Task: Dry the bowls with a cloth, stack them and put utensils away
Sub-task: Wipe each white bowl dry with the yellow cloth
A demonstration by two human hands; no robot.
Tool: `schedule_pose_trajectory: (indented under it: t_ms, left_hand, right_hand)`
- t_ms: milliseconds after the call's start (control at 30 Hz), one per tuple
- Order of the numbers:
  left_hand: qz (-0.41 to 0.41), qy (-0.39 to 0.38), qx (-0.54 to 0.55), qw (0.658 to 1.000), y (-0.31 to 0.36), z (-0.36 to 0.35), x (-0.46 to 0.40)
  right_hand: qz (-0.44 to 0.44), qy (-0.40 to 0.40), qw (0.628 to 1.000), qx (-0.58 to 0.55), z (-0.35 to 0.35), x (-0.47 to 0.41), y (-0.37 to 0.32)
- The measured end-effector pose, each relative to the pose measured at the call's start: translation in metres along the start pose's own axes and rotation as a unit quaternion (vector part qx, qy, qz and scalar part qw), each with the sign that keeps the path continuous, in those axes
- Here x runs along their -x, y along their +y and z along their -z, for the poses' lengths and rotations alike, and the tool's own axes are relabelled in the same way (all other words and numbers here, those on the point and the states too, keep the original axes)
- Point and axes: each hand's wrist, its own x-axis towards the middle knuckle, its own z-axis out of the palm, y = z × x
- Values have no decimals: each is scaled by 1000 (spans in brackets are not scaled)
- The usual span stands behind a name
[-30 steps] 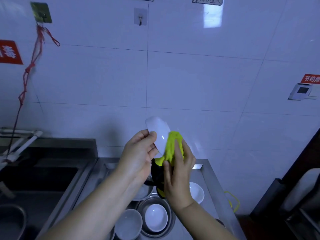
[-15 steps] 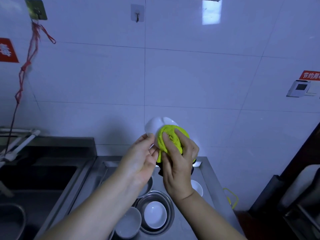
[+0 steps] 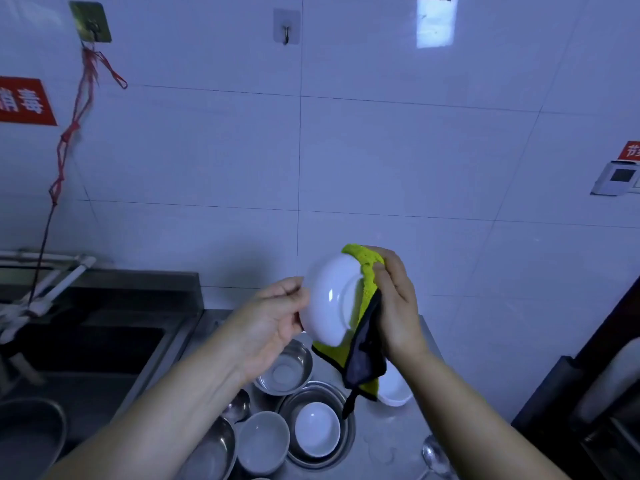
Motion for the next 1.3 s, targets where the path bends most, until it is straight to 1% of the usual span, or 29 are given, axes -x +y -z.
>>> schedule_pose_trajectory:
  t_ms: [100,133,167,200,233,267,300,333,367,400,467,533,600,633,667,767,833,900,967,1033,1067,1100,1133,1233,1267,1300]
  left_hand:
    - [-17,-31,-164,986,-1,-4,8]
    - [-28,-45,-237,970,-1,-5,11]
    - [-40,-57,-342,937,-2,-6,12]
    - [-60,-49,-472,878,-4,-5,12]
    - [-106,-23,-606,788,-5,-4,11]
    - [-186,8,-695,695,-6,-4,12]
    - [-257,17,-739,623,-8,-4,14]
    - [-301,3,-761,574,-8,-5,16]
    - [-341,-9,-767,544,-7,-4,16]
    - [-365,-24,-766,528,-6,-1,16]
    - [-386,-43,-775,499,1,6,14]
    - [-403,-61,-786,464,9,13,17]
    - [-421,-74,-789,441,13,15,19]
    - [-430,-82,-786,436,12,14,20]
    - [-444,-90,-781,429,10,12,21]
    - [-451,-125,-777,422,4,6,20]
    - [-448,-151,-781,409,10,12,13]
    - [-437,-167,-793,390,26,22,4]
    - [-427,-181,-801,379,38,30,-3]
    - [-418,-192,-804,376,38,28,-3]
    - [-428,-190,-800,375,33,26,-3]
    - [-431,-174,-803,373,28,21,-1]
    - [-443,-157,-800,374,23,14,1]
    - [-484,-114,-780,379,1,-1,2]
    - [-496,-108,-770,387,-6,-3,0]
    - [-500,-109,-762,397,-10,-3,-2]
  right_hand:
    - [50,-94,991,84,2,-6,-10]
    - [58,-120,985,113,2,-8,-12]
    - [55,-130,980,140,3,-12,-14]
    - [51,-123,978,161,3,-16,-16]
    - [50,-105,978,172,5,-20,-18]
    - [63,-88,978,179,6,-24,-18]
    - [86,-89,973,194,6,-27,-18]
    - [112,-117,962,220,5,-28,-16]
    - [134,-161,945,253,4,-28,-12]
    - [155,-208,922,288,4,-26,-8]
    - [188,-295,878,326,12,-19,-3]
    - [205,-357,845,342,23,-14,-5]
    - [263,-378,789,406,31,-9,-4]
    - [301,-369,763,437,33,-5,-3]
    - [334,-347,751,452,31,-2,-2]
    - [421,-271,749,435,32,1,7]
    - [456,-268,727,437,38,-1,12]
    - [486,-265,698,455,46,-2,19]
    - [507,-257,681,462,50,-5,20]
    - [516,-241,674,470,52,-5,19]
    - [512,-232,676,476,52,-2,19]
    - [497,-221,688,481,51,3,21]
    - [472,-204,709,482,47,10,24]
    - [350,-118,803,467,22,36,29]
    - [324,-91,821,461,15,40,31]
    - [316,-77,827,458,13,41,32]
